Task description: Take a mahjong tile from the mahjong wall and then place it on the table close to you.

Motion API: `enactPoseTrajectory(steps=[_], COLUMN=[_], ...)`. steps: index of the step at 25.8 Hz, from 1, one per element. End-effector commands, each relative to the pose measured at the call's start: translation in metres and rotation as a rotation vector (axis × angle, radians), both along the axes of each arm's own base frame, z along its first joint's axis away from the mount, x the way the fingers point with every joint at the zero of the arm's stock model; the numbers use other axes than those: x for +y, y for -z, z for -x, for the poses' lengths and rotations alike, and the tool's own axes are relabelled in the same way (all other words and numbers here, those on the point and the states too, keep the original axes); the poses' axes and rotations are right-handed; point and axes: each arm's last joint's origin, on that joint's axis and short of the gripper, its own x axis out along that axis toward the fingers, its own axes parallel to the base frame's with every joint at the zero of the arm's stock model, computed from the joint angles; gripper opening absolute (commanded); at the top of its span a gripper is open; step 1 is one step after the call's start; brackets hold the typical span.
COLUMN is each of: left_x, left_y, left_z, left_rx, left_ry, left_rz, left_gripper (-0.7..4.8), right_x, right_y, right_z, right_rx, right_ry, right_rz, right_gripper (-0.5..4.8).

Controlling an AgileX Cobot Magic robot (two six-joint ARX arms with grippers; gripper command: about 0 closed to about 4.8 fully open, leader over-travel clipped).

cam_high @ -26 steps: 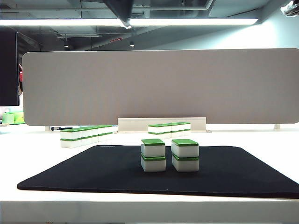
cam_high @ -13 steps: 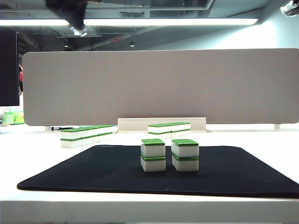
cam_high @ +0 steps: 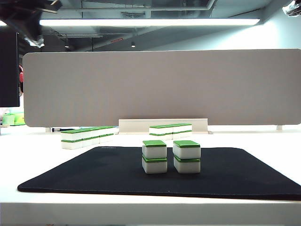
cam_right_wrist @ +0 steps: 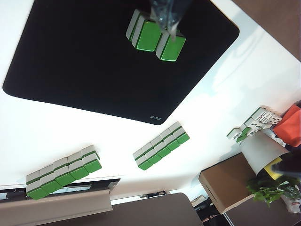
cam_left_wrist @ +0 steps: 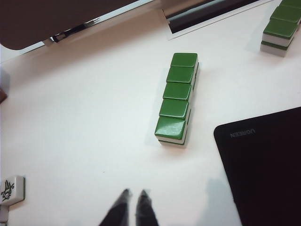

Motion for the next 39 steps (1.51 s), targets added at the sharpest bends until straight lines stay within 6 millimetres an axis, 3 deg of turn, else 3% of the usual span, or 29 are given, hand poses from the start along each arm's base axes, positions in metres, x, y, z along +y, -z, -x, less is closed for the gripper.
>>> enactPoseTrajectory(steps=[1, 6, 9, 19, 25, 35, 39], left_x=[0.013, 0.034, 0.051, 0.070, 0.076, 0.078, 0.078], left_y=[0.012, 0.041, 0.067, 0.125, 0.162, 0.191, 0.190], left_z=[0.016, 0.045, 0.075, 0.124, 0.139, 0.145, 0.146], left_rx=[-0.062, -0.114, -0.143, -0.218, -0.274, -0.301, -0.337], left_ry=[-0.046, -0.123, -0.191, -0.218, -0.265, -0.317, -0.310], left_rz=[0.044, 0.097, 0.123, 0.239, 0.316, 0.395, 0.400], left_gripper=[0.21, 0.21, 0.21, 0.21, 0.21, 0.21, 0.21], right_x=[0.000, 0.000, 0.000, 0.000, 0.000, 0.000, 0.000], right_y=[-0.003, -0.003, -0.003, -0.003, -0.003, -0.003, -0.003], right_z=[0.000, 0.000, 0.000, 0.000, 0.000, 0.000, 0.000], right_rx=[-0.025, -0.025, -0.025, -0.024, -0.024, -0.024, -0.024], right_ry=[-0.003, -0.003, -0.002, -0.003, -0.004, -0.003, -0.003], right_rz=[0.001, 0.001, 0.001, 0.001, 0.001, 0.001, 0.001], right_gripper=[-0.01, -0.01, -0.01, -0.01, -0.01, -0.01, -0.01])
